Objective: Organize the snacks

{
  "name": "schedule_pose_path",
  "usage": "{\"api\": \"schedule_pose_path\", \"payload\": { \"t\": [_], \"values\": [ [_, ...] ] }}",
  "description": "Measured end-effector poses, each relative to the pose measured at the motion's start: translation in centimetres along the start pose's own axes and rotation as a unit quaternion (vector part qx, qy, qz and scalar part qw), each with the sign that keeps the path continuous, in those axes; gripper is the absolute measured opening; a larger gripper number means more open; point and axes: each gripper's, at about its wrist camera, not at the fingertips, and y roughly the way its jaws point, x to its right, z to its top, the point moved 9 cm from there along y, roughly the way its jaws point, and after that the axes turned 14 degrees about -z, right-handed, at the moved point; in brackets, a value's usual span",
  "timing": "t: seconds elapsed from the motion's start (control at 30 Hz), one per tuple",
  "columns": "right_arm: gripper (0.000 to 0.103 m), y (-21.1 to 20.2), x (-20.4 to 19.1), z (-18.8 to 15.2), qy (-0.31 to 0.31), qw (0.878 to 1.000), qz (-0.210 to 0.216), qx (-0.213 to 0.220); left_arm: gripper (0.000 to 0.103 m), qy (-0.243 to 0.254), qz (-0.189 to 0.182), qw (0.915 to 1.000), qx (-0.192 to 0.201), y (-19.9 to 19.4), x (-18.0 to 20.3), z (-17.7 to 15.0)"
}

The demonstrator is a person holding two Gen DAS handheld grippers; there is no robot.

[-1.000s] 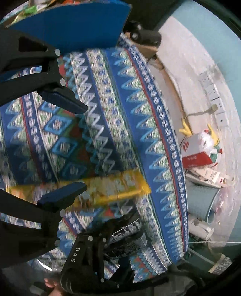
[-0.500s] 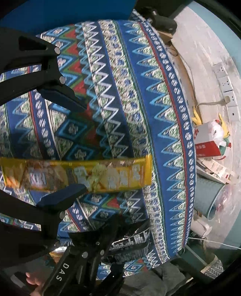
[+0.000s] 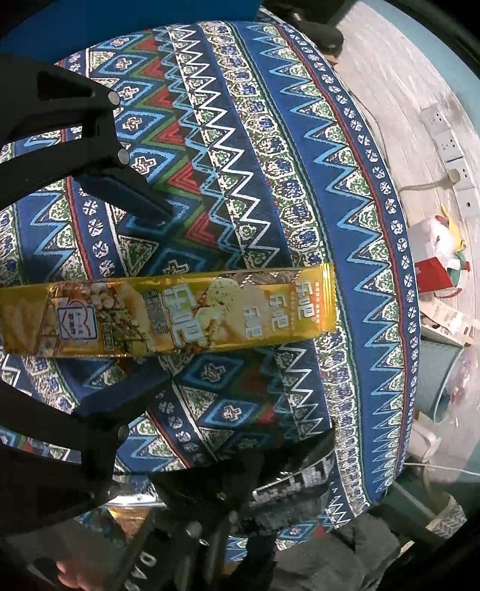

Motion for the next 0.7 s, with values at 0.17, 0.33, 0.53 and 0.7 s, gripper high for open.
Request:
{"api": "schedule_pose_path", "payload": {
  "t": [0.17,0.33,0.53,0.7],
  "values": [
    [0.062,-0.1,0.0,0.3,0.003,1.0,0.003,0.001,0.055,0.009,-0.014,0.9998,-0.008,0.9,-0.4,-0.8],
    [0.062,-0.6,-0.4,0.7,0.002,1.0,0.005,0.003,0.031,0.03,-0.016,0.9994,-0.004,0.7,-0.6,-1.1],
    [0.062,-1.4,-0.9,0.9,-0.004,1.0,0.004,0.01,0.031,0.057,0.016,0.9983,0.005,-1.7,-2.0,-1.3],
    [0.062,-2.6,-1.6,1.2,-0.01,1.0,0.003,0.022,0.031,0.061,0.033,0.9971,0.031,-4.3,-3.2,-1.3]
  ]
}}
